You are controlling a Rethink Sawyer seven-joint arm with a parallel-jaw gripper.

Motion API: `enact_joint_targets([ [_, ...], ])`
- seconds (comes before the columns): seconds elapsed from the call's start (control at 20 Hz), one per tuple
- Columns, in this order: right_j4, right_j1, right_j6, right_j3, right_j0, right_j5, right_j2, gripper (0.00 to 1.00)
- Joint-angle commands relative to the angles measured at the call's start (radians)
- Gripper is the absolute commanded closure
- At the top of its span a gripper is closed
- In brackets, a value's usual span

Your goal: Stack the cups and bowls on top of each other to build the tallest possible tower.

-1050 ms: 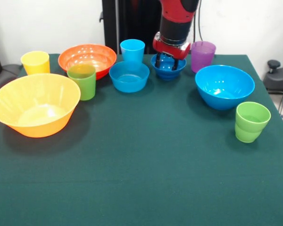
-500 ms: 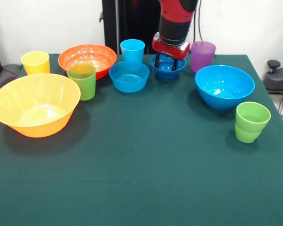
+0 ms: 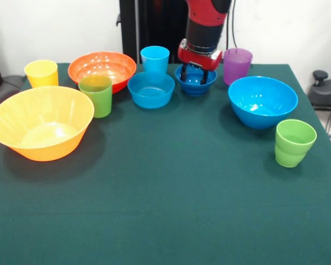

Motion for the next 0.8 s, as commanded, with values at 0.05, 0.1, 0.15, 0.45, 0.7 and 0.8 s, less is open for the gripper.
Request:
enact_joint_targets([
  [0.05, -0.037, 0.055, 0.146, -0.057, 0.013, -0.109, 0.094, 0.0],
  [0.1, -0.034, 0.057, 0.145, -0.06, 0.018, -0.107, 0.09, 0.0],
  [0.15, -0.031, 0.059, 0.144, -0.063, 0.023, -0.106, 0.085, 0.0],
  [0.45, -0.034, 0.058, 0.134, -0.068, 0.018, -0.101, 0.088, 0.0],
  [0.7, -0.039, 0.064, 0.13, -0.077, 0.012, -0.105, 0.091, 0.0],
  [0.8, -0.041, 0.067, 0.129, -0.081, 0.013, -0.111, 0.091, 0.0],
])
